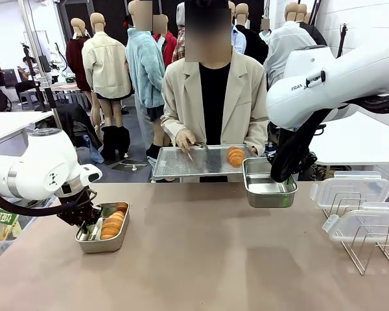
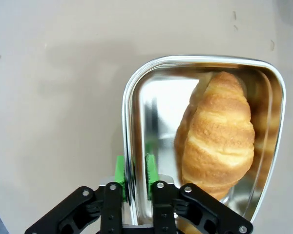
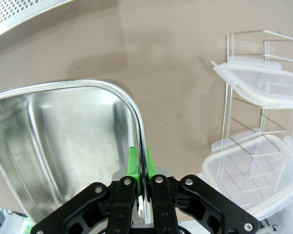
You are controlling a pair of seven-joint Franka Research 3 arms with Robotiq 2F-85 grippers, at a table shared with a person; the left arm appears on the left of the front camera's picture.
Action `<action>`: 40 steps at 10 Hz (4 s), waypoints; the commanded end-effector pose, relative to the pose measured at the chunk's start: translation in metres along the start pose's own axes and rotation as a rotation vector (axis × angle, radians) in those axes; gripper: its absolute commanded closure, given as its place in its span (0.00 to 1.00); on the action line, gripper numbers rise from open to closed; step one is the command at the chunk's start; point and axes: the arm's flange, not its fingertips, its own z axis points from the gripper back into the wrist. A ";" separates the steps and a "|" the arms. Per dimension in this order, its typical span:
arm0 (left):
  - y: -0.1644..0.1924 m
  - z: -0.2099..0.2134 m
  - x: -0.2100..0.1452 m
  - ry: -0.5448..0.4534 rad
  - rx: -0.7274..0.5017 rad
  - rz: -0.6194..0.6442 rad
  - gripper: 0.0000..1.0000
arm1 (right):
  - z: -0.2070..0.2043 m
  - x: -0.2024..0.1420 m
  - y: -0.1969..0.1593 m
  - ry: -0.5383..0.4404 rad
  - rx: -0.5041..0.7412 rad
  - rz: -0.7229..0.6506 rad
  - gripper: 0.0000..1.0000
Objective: Place the bread in airtight containers.
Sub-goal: Once an object is inside an Airtight Container , place the container in the center of the table.
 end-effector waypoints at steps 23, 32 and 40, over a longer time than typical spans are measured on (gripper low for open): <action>0.114 0.172 -0.023 -0.013 -0.049 -0.040 0.08 | -0.001 -0.004 -0.001 -0.023 0.007 -0.007 1.00; 0.114 0.172 -0.023 -0.013 -0.049 -0.040 0.08 | -0.001 -0.004 -0.001 -0.023 0.007 -0.007 1.00; 0.114 0.172 -0.023 -0.013 -0.049 -0.040 0.08 | -0.001 -0.004 -0.001 -0.023 0.007 -0.007 1.00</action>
